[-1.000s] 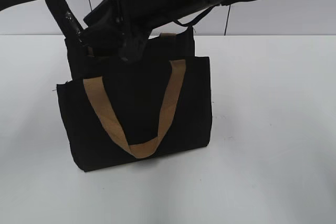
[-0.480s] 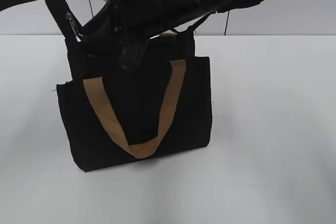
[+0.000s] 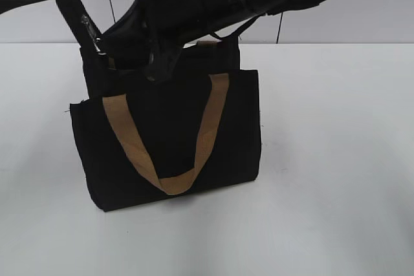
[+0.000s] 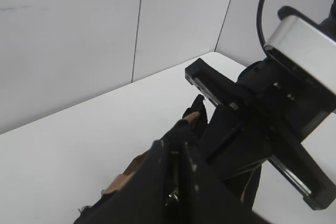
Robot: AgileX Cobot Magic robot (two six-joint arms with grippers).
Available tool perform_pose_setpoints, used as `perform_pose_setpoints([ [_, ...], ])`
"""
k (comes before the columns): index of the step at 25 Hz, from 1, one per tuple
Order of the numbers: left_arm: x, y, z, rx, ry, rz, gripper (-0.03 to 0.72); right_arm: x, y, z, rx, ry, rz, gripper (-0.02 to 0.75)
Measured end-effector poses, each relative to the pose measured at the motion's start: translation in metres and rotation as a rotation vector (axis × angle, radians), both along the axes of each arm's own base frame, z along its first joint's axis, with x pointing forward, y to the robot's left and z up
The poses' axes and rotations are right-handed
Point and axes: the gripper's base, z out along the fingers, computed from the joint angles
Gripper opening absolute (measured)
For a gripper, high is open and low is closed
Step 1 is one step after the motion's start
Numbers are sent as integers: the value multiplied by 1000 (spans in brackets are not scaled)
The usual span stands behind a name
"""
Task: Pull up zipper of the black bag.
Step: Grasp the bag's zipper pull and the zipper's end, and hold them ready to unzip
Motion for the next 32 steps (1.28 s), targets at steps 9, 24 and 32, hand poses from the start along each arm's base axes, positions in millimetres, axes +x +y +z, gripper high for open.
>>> perform_pose_setpoints([
  [9,-2,0,-5,74,-1,-26,25,0,-1,3,14,35,-25,-1],
  [24,-1,6,-14,219,19,2,25,-8,-9,11,-44,133,-76,-1],
  [32,2,13,-20,308,34,54,25,-11,-12,22,-36,153,-102,-1],
])
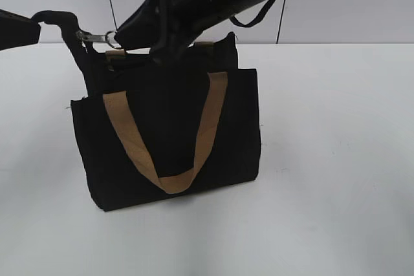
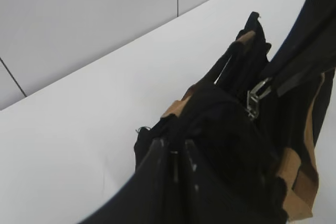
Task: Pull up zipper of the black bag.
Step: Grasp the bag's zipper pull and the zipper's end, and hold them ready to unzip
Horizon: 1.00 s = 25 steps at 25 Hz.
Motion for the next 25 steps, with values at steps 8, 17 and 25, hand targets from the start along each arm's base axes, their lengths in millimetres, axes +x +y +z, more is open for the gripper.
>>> perform_pose_setpoints([
  [8,-5,7,-14,159,100,-6,25,0,0,1,11,32,-21,-1],
  [17,-6,10,-17,211,119,-2,25,0,0,1,26,77,-48,-1],
  [25,-17,26,-11,311,126,75,25,-1,0,1,31,94,-57,-1],
])
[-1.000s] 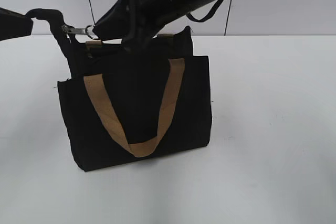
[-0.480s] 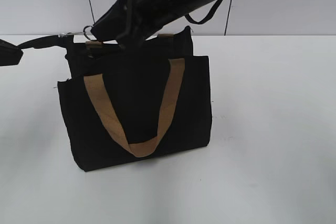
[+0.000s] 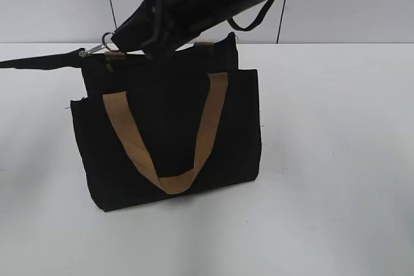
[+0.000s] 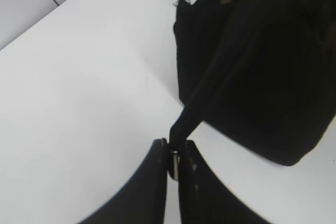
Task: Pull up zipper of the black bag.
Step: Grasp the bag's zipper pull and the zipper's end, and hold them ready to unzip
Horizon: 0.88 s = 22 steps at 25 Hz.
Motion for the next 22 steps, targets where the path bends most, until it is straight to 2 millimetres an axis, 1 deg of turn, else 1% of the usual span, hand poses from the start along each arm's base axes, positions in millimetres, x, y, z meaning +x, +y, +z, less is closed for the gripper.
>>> perform_pose_setpoints([
  [6,-6,6,2,-11,23,30,25,2,-2,-1,-23,-12,-22,-1],
  [9,-6,6,2,-11,30,29,25,6,-9,-5,-68,1,-49,-1],
  [12,-6,6,2,-12,31,28,25,15,-23,-8,-102,20,-98,-1],
  [17,-7,7,1,-3,36,25,25,31,-52,-10,-131,41,-170,-1],
  [22,-7,7,1,1,41,21,25,40,-75,-12,-158,64,-191,-1],
])
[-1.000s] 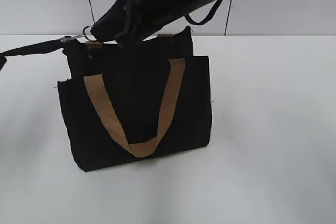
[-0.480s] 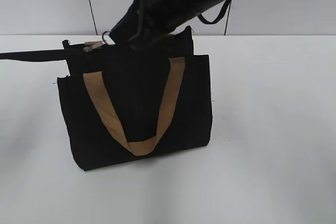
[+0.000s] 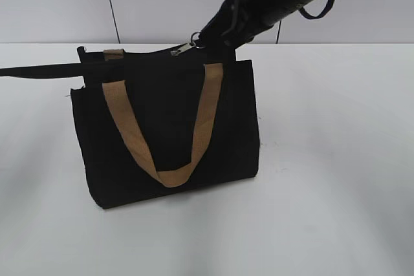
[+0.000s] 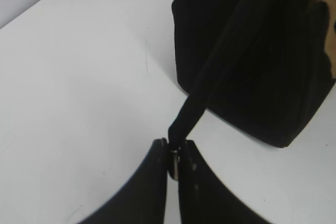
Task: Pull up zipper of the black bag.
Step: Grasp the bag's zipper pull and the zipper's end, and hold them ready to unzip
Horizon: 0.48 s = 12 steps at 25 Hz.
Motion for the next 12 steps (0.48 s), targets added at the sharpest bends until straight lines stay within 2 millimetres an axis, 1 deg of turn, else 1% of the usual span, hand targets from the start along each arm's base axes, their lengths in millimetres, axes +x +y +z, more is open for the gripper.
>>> perform_pose_setpoints([
  [7,0,0,0,5,4,-3,25,12,-35,-4,-59,10,-44,-1],
  [12,-1,-1,0,-6,10,-5,25,15,-51,-4,-49,46,-63,-1],
])
